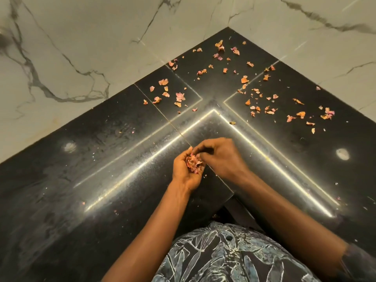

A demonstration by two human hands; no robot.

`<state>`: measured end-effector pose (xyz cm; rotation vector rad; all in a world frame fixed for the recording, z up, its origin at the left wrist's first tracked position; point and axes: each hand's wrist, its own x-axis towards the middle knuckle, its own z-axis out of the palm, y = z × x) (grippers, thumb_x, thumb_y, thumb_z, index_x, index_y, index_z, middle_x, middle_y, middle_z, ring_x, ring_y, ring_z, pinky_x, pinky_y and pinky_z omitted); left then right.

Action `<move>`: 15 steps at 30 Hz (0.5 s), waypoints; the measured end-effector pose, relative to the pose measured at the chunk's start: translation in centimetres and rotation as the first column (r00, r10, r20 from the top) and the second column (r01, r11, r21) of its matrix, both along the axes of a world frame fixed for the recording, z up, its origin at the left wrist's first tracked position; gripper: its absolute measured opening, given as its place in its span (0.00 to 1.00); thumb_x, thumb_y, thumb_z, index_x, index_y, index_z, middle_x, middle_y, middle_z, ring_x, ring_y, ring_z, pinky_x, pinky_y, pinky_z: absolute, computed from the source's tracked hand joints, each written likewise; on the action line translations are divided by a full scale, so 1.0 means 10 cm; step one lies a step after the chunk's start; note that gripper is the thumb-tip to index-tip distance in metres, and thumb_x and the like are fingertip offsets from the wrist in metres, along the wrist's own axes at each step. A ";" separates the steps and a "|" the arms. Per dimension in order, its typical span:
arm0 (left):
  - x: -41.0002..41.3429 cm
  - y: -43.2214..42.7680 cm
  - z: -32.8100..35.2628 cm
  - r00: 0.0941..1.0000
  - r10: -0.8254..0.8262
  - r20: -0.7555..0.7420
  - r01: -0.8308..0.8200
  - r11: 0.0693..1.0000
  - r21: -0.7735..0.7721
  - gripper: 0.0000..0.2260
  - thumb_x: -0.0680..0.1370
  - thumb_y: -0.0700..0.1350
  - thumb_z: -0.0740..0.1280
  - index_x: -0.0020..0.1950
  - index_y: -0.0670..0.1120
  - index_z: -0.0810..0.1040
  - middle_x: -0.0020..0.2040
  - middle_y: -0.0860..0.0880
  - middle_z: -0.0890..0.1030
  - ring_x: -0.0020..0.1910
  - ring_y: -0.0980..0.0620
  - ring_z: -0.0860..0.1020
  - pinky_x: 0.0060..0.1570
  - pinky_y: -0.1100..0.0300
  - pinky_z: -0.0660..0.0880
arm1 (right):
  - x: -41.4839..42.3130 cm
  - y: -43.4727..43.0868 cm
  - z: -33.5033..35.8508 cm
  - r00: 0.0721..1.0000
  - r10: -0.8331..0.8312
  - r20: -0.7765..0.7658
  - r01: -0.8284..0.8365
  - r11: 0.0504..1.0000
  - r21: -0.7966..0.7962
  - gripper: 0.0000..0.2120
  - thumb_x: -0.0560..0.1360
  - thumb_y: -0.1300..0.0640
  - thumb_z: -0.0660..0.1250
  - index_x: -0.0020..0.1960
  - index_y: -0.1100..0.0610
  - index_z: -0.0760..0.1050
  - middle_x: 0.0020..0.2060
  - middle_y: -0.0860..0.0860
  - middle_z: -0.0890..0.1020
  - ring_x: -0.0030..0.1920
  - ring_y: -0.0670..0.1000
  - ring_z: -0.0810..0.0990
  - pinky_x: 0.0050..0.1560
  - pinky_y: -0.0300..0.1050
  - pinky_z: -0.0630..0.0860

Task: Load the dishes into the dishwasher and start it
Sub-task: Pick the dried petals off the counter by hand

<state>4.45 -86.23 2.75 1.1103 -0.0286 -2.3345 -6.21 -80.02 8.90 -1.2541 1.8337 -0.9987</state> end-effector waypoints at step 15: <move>-0.71 -0.02 0.34 0.990 -0.133 -0.037 0.135 0.989 0.056 0.11 0.80 0.40 0.63 0.46 0.36 0.82 0.41 0.40 0.83 0.36 0.48 0.82 0.34 0.60 0.82 | -1.80 -0.09 -0.38 0.828 -0.478 -0.293 0.520 0.850 0.084 0.11 0.73 0.63 0.72 0.55 0.56 0.84 0.49 0.53 0.86 0.50 0.54 0.84 0.56 0.51 0.80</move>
